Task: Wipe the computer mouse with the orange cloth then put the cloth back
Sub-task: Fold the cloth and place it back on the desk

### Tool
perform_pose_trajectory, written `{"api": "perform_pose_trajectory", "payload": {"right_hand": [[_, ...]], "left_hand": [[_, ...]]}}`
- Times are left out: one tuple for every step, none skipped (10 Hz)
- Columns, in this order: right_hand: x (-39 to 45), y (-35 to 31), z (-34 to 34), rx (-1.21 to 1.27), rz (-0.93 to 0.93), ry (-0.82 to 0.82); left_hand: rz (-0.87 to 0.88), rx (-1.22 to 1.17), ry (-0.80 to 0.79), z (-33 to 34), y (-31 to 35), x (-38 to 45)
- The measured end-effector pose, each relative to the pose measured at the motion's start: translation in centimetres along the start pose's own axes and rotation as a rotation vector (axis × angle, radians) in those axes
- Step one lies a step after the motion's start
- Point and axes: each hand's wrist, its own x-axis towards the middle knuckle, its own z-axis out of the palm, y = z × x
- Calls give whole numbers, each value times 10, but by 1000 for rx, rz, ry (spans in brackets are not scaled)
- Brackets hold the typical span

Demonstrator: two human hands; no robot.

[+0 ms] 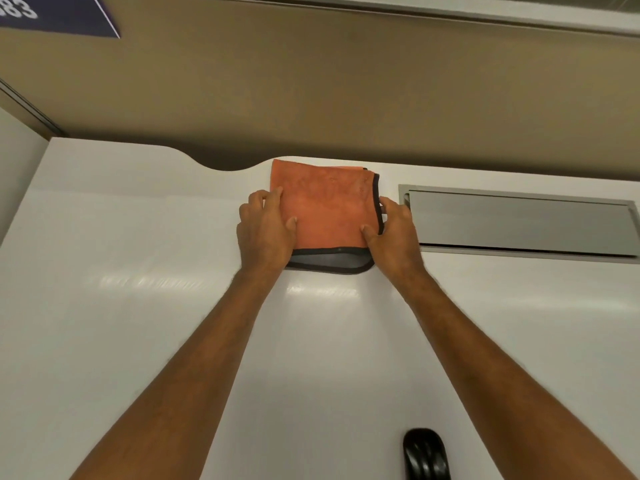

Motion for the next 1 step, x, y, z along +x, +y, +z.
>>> {"api": "perform_pose_trajectory", "payload": {"right_hand": [[-9, 4, -5, 5, 1, 8]], "left_hand": [[30, 46, 54, -3, 2, -12]]}}
